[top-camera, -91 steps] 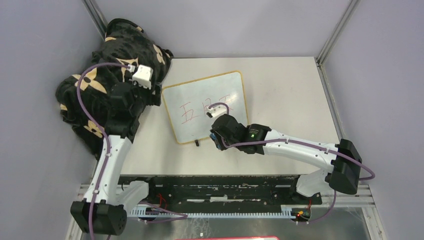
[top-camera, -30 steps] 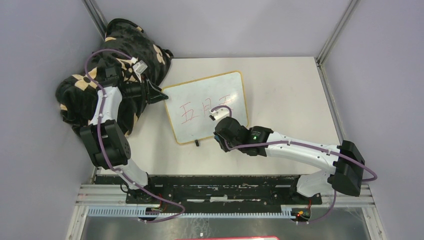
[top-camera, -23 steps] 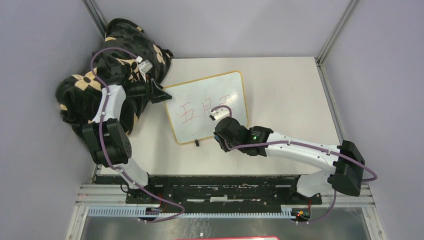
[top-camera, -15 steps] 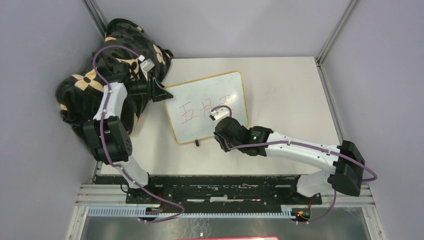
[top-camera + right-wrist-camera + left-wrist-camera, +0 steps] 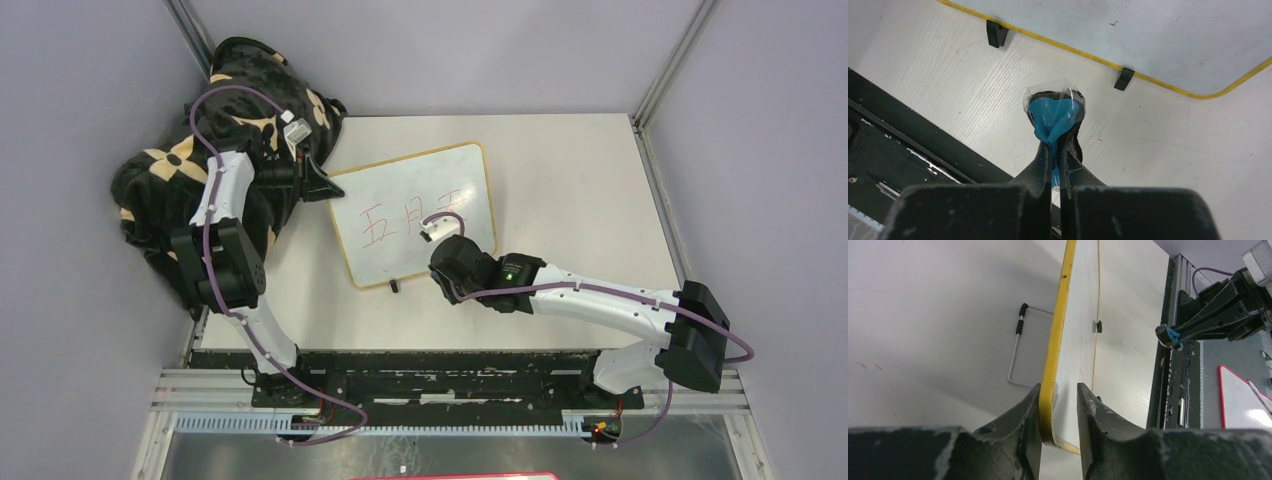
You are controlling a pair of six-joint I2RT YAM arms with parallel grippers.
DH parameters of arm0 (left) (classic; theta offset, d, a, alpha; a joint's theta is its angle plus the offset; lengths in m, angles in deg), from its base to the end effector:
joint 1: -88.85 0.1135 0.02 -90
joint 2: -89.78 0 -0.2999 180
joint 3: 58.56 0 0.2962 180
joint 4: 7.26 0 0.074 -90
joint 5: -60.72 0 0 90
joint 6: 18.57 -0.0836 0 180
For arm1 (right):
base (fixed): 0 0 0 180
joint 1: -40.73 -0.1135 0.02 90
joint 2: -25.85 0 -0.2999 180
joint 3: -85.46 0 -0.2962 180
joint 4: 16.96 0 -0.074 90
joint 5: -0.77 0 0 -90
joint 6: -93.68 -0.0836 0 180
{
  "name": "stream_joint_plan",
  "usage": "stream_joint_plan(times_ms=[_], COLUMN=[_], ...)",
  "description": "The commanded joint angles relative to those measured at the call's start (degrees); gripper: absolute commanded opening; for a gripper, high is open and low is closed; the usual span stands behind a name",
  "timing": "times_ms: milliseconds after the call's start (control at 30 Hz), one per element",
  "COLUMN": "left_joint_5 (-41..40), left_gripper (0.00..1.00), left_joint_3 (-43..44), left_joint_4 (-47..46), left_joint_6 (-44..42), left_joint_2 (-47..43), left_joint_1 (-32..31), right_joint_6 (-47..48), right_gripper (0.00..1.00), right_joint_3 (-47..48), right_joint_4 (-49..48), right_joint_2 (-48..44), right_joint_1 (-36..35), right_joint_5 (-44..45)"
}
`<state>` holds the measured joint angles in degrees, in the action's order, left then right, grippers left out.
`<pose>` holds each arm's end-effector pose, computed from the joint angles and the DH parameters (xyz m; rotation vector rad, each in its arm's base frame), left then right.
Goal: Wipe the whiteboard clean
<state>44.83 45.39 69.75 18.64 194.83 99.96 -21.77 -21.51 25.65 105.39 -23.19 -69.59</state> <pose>0.4217 0.0009 0.3026 0.8671 1.8313 -1.1828 0.1834 0.3108 0.2594 -0.6401 2.3012 0.3314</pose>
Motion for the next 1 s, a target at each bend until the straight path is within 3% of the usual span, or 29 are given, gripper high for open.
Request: stream_joint_plan(times_ms=[0,133,400,767,967], left_joint_5=[3.0,3.24,3.0,2.79,2.75], left_gripper=[0.33,0.29,0.03,0.03,0.03], left_joint_3=[6.14,6.74,6.74,7.05,7.18], left_joint_4=[17.31,18.37,18.41,18.4,18.37], left_joint_6=[-16.49,-17.7,-17.61,-17.12,-17.16], left_joint_2=[3.4,4.56,4.61,5.15,5.57], left_joint_1=[-0.16,-0.17,-0.15,-0.08,-0.13], right_joint_6=[-0.37,-0.44,-0.27,1.06,3.81], right_gripper=[0.01,0.01,0.01,0.01,0.01], right_joint_3=[0.09,0.26,0.47,2.22,4.63], right_joint_4=[-0.95,-0.95,-1.03,-1.14,-6.34], right_joint_2=[-1.2,-0.78,-0.15,-0.02,0.36], right_joint_1=[-0.22,-0.23,-0.2,0.25,8.54], right_joint_5=[1.82,1.89,3.29,8.85,9.55])
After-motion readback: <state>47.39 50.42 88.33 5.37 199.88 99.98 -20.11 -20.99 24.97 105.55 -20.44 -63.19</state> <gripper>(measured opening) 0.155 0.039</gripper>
